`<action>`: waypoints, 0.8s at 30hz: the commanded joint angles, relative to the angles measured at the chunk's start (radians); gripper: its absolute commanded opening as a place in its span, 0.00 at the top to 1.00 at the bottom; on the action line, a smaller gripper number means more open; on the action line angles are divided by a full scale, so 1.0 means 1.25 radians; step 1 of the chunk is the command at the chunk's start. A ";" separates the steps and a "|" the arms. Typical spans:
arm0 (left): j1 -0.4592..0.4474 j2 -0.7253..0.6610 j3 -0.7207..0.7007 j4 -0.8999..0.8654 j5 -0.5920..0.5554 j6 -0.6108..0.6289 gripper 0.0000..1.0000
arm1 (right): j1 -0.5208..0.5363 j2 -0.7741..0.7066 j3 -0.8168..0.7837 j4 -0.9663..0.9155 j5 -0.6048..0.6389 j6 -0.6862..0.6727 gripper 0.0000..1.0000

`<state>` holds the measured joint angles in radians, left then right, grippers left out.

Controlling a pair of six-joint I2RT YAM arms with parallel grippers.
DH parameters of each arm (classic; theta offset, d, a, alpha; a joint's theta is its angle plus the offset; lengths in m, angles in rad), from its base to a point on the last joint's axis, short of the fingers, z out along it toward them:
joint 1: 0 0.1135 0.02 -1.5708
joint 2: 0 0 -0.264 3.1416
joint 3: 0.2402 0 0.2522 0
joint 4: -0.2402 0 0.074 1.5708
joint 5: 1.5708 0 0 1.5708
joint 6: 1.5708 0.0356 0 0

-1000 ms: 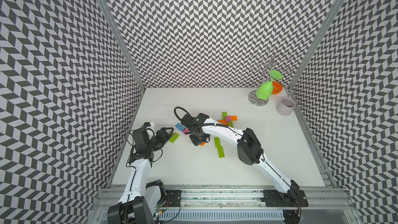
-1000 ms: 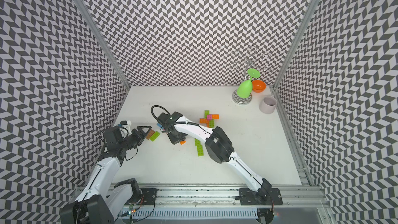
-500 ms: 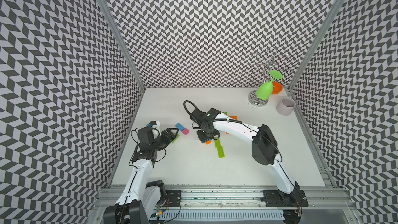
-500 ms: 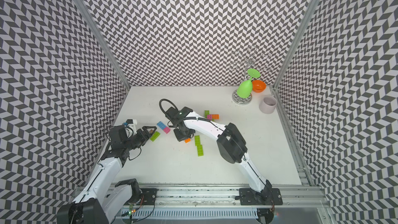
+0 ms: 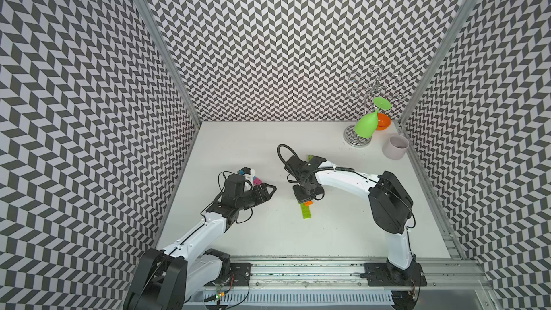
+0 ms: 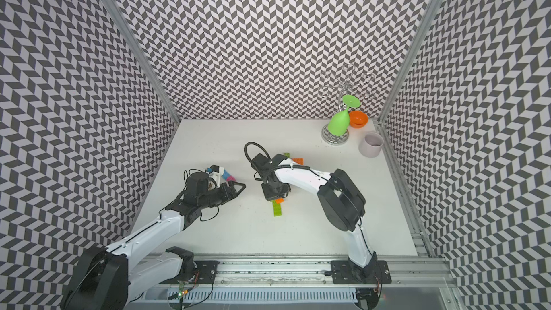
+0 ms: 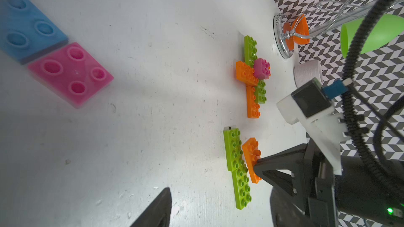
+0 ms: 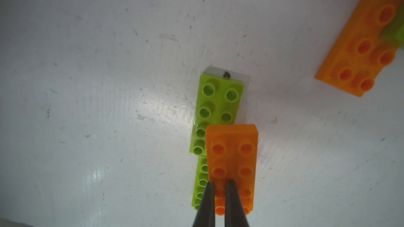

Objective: Assemble a small pinwheel with lego
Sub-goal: Pick up the lego brick from the center of the board, then assemble the lego brick with the lego brick.

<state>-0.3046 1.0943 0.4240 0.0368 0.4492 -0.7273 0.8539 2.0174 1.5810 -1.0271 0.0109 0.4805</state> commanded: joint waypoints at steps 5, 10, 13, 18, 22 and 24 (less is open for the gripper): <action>-0.008 0.013 0.018 0.029 -0.019 0.014 0.29 | -0.013 -0.009 -0.019 0.040 0.018 0.012 0.93; -0.009 0.014 0.019 0.030 -0.017 0.011 0.30 | -0.014 -0.008 -0.029 0.045 0.011 0.016 0.93; -0.009 0.015 0.017 0.030 -0.018 0.011 0.30 | -0.013 -0.013 -0.042 0.047 0.006 0.019 0.92; -0.014 0.040 0.013 0.043 -0.005 0.016 0.30 | -0.013 -0.022 -0.063 0.053 -0.002 0.023 0.92; -0.042 0.092 0.015 0.070 -0.002 0.020 0.40 | -0.014 -0.039 -0.070 0.064 0.000 0.029 0.92; -0.065 0.129 0.025 0.085 -0.001 0.022 0.44 | -0.014 -0.048 -0.063 0.065 -0.008 0.030 0.92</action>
<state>-0.3569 1.2160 0.4252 0.0925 0.4397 -0.7193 0.8391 1.9984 1.5055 -0.9638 0.0090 0.5026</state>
